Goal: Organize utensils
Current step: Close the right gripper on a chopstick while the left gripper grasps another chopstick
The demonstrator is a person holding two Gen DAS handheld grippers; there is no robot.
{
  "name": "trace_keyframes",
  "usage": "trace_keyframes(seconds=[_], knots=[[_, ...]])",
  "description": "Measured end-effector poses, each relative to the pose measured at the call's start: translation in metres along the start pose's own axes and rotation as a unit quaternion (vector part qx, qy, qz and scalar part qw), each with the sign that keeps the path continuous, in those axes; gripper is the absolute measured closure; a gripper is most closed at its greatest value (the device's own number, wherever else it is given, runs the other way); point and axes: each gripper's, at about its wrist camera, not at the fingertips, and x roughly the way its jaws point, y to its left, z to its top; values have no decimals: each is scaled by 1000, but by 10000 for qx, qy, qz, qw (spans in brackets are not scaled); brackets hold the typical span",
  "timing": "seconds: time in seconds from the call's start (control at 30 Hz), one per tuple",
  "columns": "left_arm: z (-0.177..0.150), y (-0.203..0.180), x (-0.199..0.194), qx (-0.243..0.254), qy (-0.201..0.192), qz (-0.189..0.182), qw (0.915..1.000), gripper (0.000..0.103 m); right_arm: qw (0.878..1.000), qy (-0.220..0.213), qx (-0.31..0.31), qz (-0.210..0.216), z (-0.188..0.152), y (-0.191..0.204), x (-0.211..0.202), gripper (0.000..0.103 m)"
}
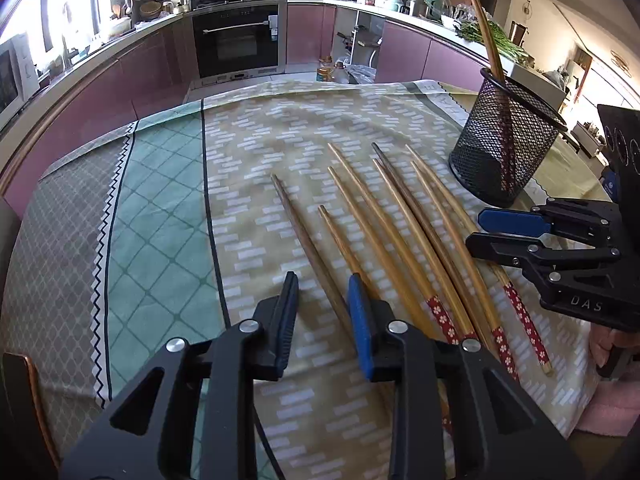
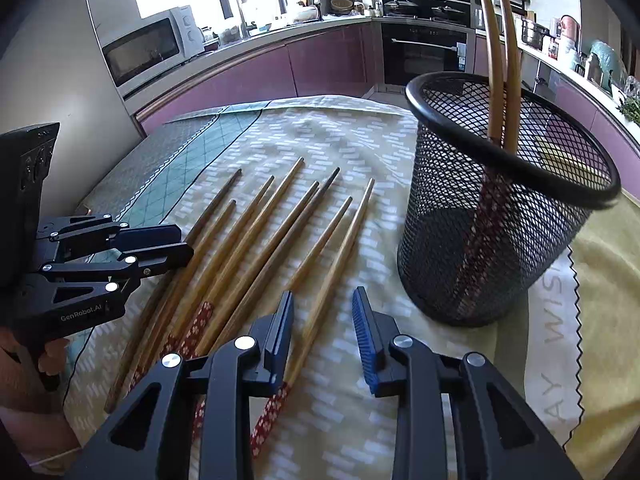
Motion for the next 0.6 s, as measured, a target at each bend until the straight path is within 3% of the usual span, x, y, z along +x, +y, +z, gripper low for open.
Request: trace_keyframes(seconds=[0.13, 0.23, 0.4, 0.6], knots=[[2, 2, 1, -160, -44, -45, 9999, 90, 9998, -49, 201, 18, 0, -7, -1, 90], [0, 5, 1, -328, -107, -70, 9994, 91, 9990, -60, 423, 162, -3, -16, -3, 96], [-5, 10, -12, -547, -277, -196, 9979, 95, 9978, -205, 536, 344, -6, -24, -15, 97], [-10, 0, -25, -326, -301, -422, 9981, 95, 9980, -222, 97, 587, -5, -9, -24, 97]])
